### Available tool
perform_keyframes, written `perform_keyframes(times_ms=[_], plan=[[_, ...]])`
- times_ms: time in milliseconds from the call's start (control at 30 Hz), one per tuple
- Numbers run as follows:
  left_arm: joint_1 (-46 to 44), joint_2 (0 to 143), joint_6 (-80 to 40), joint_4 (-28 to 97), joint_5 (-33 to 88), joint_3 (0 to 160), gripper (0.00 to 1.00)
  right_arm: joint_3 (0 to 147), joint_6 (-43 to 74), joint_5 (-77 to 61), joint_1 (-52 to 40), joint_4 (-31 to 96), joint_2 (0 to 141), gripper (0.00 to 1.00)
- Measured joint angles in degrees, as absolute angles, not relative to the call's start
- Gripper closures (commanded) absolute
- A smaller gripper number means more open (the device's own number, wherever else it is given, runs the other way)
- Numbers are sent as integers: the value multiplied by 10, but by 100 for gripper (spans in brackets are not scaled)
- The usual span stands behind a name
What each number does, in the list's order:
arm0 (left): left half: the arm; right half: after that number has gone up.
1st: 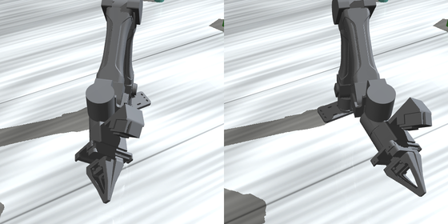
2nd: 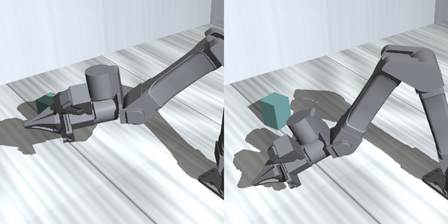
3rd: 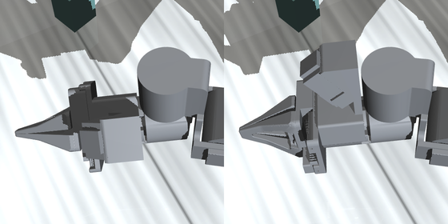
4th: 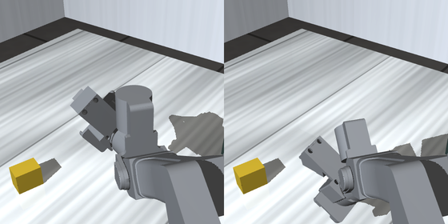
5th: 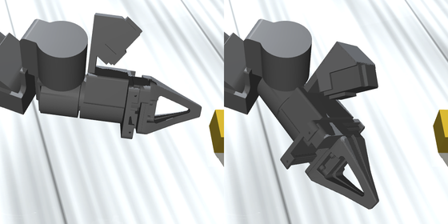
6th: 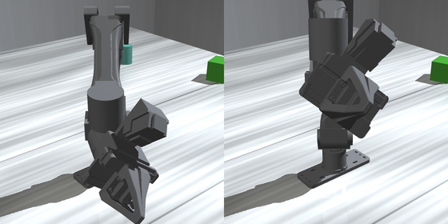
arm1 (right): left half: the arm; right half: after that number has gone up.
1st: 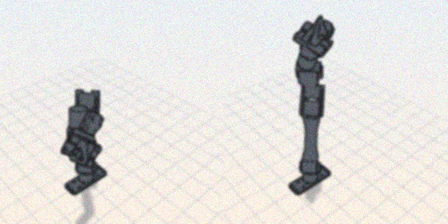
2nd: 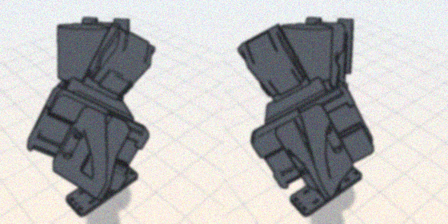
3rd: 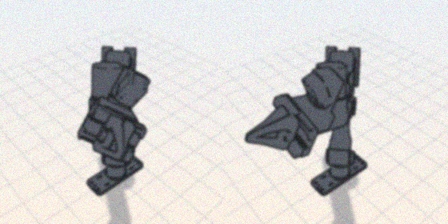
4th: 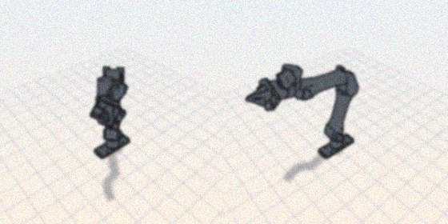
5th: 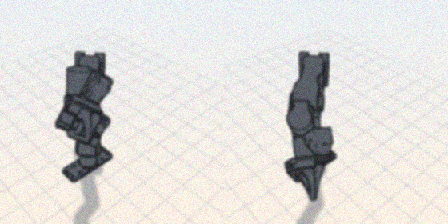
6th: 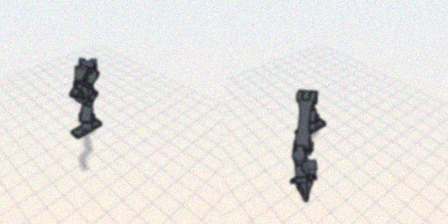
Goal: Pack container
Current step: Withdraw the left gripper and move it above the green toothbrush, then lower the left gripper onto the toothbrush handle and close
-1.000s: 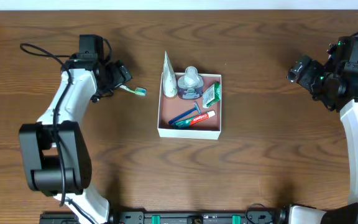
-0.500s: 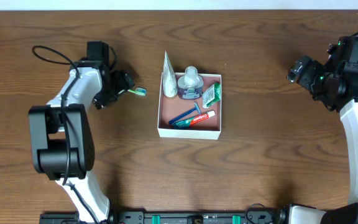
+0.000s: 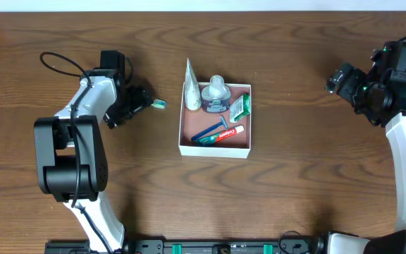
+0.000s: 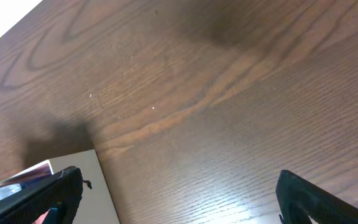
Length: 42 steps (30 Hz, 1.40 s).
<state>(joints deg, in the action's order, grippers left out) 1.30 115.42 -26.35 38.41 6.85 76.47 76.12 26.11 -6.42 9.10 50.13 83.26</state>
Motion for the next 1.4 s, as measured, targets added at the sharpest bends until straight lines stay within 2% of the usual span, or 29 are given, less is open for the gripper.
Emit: perform_keyframes(times_ms=[300, 700, 900, 1400], plan=[[13, 1158, -194, 402, 69, 776, 1, 761, 261, -64, 91, 501, 833, 1], [-2, 1165, -40, 403, 68, 905, 1, 761, 261, -64, 91, 501, 833, 1], [-22, 1165, 71, 367, 55, 906, 2, 761, 261, -64, 91, 501, 833, 1], [-25, 1165, 242, 357, 51, 899, 2, 761, 261, -64, 91, 501, 833, 1]])
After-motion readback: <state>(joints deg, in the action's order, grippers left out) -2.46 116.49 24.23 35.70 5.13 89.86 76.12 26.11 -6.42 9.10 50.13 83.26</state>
